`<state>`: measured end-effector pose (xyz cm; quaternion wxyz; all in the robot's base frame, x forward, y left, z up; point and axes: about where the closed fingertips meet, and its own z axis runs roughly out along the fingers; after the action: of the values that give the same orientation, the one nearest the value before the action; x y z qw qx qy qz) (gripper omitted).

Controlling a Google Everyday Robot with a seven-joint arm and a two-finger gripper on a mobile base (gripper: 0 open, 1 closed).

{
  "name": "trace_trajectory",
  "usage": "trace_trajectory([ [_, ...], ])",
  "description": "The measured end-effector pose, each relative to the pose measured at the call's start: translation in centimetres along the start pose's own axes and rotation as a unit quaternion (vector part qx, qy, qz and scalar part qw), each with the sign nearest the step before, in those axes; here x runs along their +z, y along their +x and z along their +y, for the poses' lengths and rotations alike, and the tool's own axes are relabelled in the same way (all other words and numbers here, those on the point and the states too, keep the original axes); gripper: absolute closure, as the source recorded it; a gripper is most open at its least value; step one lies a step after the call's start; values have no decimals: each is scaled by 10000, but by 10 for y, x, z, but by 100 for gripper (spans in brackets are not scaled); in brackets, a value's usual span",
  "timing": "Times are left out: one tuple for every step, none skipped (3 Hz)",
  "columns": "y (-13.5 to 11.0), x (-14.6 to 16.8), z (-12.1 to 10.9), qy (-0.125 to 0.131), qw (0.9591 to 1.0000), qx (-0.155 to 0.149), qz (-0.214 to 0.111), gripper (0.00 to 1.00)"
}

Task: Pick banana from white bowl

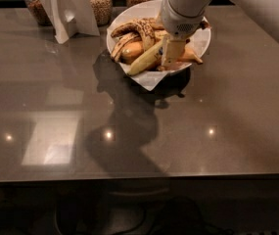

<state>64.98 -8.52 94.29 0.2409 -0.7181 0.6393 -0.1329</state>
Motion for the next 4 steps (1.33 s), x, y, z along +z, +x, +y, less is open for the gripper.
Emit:
trace_trajectory([
  [14,4,-1,-19,9998,53,193,36],
  [24,2,-1,-31,9995,117,299,55],
  [25,-10,-1,-26,9993,141,345,78],
  [19,-31,0,-60,9992,96,385,99],
])
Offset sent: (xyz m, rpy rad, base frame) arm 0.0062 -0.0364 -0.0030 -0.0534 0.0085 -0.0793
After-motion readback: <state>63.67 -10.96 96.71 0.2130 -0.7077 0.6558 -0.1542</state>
